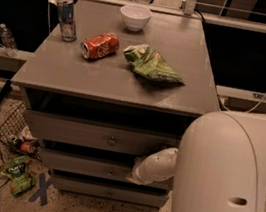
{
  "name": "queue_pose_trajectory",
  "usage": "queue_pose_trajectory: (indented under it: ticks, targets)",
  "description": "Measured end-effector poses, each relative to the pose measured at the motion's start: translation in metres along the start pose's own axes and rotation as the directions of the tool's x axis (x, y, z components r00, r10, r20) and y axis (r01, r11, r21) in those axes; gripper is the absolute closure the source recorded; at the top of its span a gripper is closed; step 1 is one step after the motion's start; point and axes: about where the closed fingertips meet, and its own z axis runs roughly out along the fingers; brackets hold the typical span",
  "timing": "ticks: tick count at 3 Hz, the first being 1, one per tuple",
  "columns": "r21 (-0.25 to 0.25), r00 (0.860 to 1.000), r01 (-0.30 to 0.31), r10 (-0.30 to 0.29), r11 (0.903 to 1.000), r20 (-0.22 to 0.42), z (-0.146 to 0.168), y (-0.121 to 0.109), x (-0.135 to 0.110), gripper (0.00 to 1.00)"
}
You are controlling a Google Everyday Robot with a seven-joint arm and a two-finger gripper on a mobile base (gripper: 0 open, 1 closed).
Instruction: Open middle drawer
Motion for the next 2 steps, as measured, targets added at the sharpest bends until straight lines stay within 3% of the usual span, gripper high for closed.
queue_pose_trajectory:
  ticks: [1, 2]
  targets:
    - [-0.024, 1.0, 0.015, -0.015, 0.9996, 0.011, -0.0093, 0.0103, 0.0017, 0.91]
    - [-0.024, 1.0, 0.015, -0.015, 0.9996, 0.011, -0.0099, 0.0102, 0.0014, 1.0]
